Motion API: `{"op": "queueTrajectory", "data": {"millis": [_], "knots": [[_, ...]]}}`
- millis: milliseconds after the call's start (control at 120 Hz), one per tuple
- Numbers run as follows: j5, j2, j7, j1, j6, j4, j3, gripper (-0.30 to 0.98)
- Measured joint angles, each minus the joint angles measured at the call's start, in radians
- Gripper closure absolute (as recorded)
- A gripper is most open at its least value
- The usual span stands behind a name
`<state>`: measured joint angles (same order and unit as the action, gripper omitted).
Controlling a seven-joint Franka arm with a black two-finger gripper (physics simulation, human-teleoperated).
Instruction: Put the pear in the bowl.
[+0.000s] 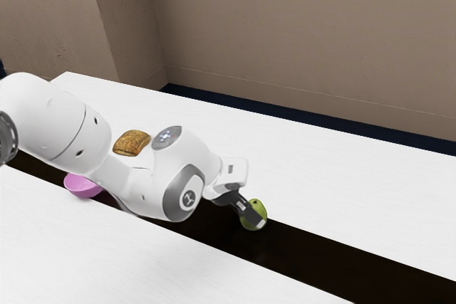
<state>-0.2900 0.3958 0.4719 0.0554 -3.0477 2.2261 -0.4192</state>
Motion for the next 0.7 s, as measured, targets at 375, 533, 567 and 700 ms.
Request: {"op": "queueTrajectory", "data": {"millis": [375, 533, 567, 700], "knots": [[0.004, 0.056, 0.026, -0.002, 0.001, -0.045, 0.005, 0.00], [0.002, 0.063, 0.031, -0.002, 0.001, -0.049, 0.005, 0.09], [0.001, 0.063, 0.031, -0.002, 0.001, -0.049, 0.005, 0.12], [0.000, 0.064, 0.034, -0.002, 0.001, -0.048, 0.005, 0.19]]}}
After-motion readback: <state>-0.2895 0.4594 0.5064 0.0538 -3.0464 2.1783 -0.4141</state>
